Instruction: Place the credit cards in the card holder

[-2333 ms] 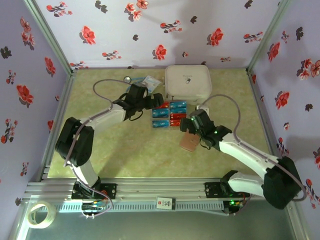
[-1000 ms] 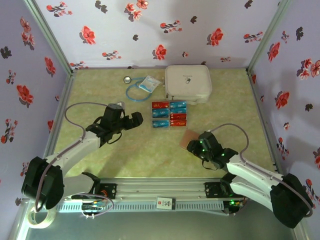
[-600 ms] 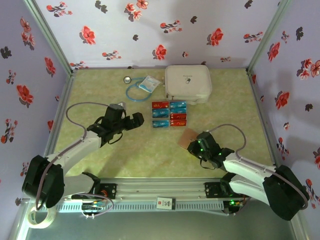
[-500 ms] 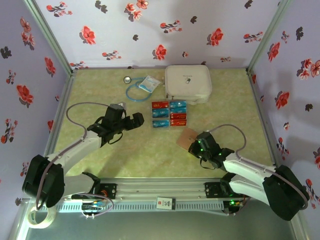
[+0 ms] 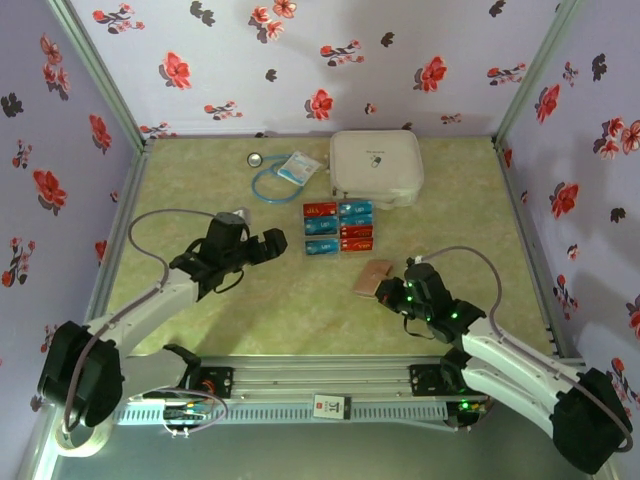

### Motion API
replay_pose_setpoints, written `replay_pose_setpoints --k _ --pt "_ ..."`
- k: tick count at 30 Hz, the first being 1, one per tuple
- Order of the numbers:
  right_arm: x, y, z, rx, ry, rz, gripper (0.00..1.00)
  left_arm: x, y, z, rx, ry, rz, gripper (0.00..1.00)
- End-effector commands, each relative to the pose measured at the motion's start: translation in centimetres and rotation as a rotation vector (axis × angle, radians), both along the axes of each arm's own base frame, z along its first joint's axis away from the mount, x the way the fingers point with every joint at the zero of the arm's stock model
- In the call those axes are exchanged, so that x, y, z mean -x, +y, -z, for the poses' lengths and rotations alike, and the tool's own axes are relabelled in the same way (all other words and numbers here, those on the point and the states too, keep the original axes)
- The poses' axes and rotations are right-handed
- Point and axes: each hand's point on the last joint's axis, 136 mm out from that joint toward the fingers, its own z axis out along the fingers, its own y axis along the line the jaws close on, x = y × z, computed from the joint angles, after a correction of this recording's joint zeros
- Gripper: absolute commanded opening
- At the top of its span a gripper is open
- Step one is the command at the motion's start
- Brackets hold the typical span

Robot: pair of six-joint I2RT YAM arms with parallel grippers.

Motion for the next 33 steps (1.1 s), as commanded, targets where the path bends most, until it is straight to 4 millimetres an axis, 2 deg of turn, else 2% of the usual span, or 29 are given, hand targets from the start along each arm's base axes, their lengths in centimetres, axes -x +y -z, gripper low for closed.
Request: replay_pose_setpoints --k 1,9,12,16,21,23,26,33 --pt "0.3 1.7 -2.8 -0.070 -0.027 -0.087 0.00 0.7 -0.4 -0.2 0.044 0.012 0.004 1.00" --pt "-0.1 5.5 -7.3 -0.143 -0.095 -0.202 0.00 0.5 -2.4 -0.9 0.168 0.023 0.022 1.00" --pt "-0.4 6.4 -8.0 -0.097 -0.109 -0.237 0.00 0.3 -2.8 -0.8 0.186 0.030 0.027 1.00" --pt "-0.6 4.5 -5.4 0.034 -0.062 -0.189 0.00 0.4 -3.3 -0.4 0.181 0.045 0.039 1.00" --pt "0.2 1.2 -0.9 0.121 0.024 -0.116 0.21 1.2 -4.9 0.0 0.170 0.058 0.093 1.00" --pt "0.7 0.1 0.6 0.133 0.050 -0.094 0.30 1.6 -6.1 0.3 0.166 0.068 0.125 1.00" --pt "1.3 -1.0 2.3 0.132 0.078 -0.072 0.37 2.3 -8.2 0.8 0.161 0.079 0.178 1.00" --pt "1.7 -1.8 4.1 0.140 0.099 -0.052 0.37 3.4 -14.4 2.2 0.139 0.098 0.315 1.00"
